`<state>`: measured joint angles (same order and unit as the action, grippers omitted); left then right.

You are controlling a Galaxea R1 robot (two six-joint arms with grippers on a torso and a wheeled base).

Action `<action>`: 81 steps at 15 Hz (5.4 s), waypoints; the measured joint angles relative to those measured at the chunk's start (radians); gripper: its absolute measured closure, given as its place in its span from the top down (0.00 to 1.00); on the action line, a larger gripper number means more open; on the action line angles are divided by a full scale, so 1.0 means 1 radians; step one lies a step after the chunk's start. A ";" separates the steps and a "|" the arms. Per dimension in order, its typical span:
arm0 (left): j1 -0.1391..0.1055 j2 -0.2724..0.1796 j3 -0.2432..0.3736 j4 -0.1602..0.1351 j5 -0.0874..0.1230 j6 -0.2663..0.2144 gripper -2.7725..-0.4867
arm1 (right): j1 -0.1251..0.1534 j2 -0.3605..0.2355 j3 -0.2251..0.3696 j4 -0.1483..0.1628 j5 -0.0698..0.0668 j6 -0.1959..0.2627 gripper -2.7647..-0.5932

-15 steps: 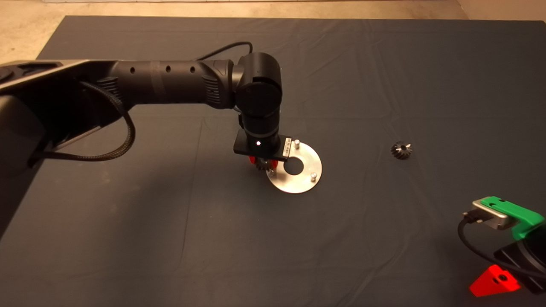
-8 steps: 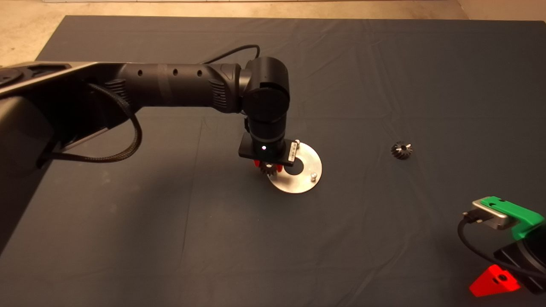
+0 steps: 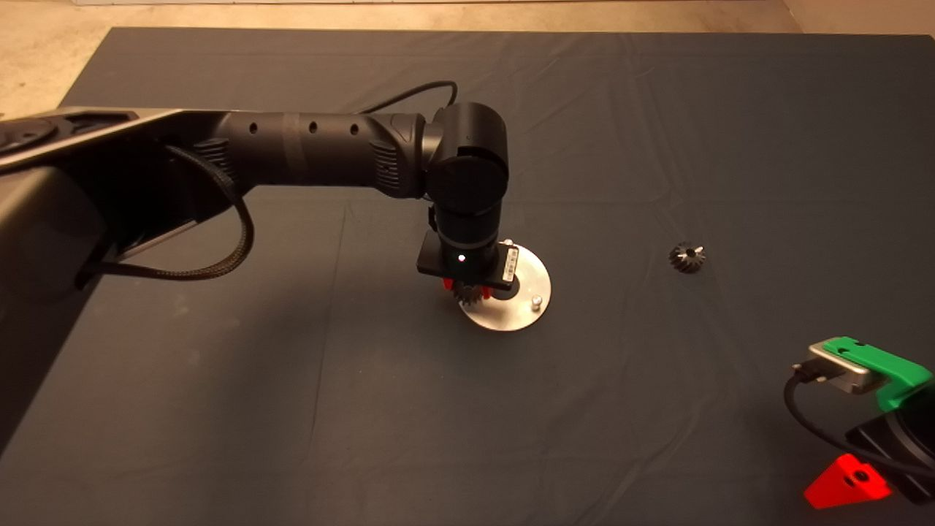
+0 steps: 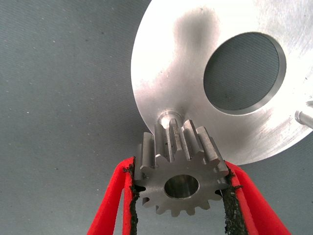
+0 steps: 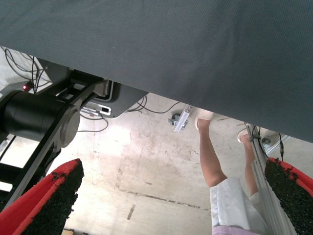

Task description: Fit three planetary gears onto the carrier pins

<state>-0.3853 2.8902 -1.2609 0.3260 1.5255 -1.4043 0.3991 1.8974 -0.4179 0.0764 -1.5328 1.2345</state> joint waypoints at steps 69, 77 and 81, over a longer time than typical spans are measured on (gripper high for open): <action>-0.001 -0.054 -0.007 0.000 -0.025 0.026 0.16 | 0.000 0.000 0.000 0.000 0.000 0.000 0.99; -0.001 -0.057 -0.006 -0.001 -0.025 0.026 0.16 | 0.000 -0.001 0.000 0.000 0.000 0.000 0.99; -0.001 -0.060 0.000 -0.001 -0.024 0.026 0.16 | 0.000 0.000 0.000 0.000 0.000 0.000 0.99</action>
<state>-0.3862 2.8306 -1.2604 0.3251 1.5013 -1.3783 0.3991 1.8972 -0.4179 0.0764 -1.5328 1.2345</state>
